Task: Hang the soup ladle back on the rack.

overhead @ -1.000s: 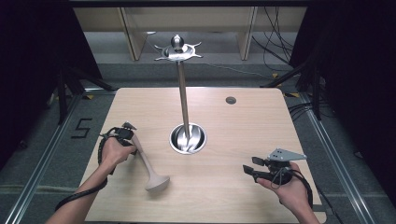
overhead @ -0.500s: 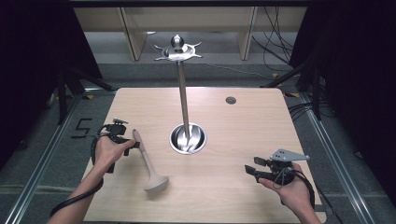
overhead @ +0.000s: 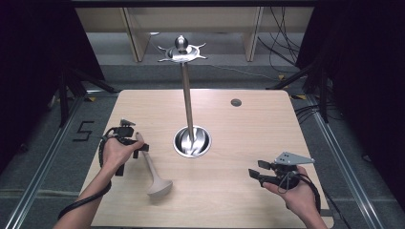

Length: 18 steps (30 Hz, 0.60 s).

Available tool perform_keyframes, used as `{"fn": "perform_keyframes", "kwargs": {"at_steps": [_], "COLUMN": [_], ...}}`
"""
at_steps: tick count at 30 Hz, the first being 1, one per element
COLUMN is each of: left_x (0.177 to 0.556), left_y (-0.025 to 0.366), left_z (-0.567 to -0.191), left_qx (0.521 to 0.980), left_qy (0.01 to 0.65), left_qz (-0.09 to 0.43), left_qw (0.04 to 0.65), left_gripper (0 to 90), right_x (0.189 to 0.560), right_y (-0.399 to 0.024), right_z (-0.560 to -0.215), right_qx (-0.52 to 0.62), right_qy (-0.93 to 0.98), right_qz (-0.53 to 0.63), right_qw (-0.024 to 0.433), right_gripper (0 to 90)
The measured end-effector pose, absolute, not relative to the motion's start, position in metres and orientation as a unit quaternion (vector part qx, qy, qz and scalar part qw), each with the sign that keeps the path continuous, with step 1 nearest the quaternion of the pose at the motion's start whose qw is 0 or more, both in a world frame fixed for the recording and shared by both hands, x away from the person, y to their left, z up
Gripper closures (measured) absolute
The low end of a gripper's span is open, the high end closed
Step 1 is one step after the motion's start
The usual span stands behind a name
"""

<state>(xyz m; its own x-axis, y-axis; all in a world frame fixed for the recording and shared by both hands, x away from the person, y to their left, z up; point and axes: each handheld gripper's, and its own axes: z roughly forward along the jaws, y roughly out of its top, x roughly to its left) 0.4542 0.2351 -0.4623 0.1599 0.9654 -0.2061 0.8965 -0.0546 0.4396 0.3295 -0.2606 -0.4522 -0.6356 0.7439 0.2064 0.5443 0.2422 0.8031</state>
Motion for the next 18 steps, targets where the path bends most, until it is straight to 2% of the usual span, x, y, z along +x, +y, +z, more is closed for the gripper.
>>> {"fn": "perform_keyframes", "kwargs": {"at_steps": [3, 6, 10, 18], "left_x": [0.458, 0.462, 0.466, 0.468], "left_y": [0.234, 0.234, 0.233, 0.226], "left_z": [-0.465, -0.464, -0.462, -0.469], "left_qx": [0.722, 0.72, 0.712, 0.714], "left_qy": [0.649, 0.655, 0.665, 0.671], "left_qz": [0.071, 0.068, 0.069, 0.048], "left_qw": [0.229, 0.22, 0.213, 0.193], "left_gripper": [39.0, 39.1, 39.0, 37.8], "right_x": [0.332, 0.336, 0.332, 0.328], "right_y": [-0.261, -0.265, -0.264, -0.263], "right_z": [-0.454, -0.453, -0.453, -0.451], "right_qx": [0.41, 0.394, 0.408, 0.41], "right_qy": [0.775, 0.787, 0.781, 0.782], "right_qz": [0.469, 0.458, 0.46, 0.454], "right_qw": [0.106, 0.126, 0.112, 0.119], "right_gripper": [45.2, 45.2, 45.1, 45.0]}}
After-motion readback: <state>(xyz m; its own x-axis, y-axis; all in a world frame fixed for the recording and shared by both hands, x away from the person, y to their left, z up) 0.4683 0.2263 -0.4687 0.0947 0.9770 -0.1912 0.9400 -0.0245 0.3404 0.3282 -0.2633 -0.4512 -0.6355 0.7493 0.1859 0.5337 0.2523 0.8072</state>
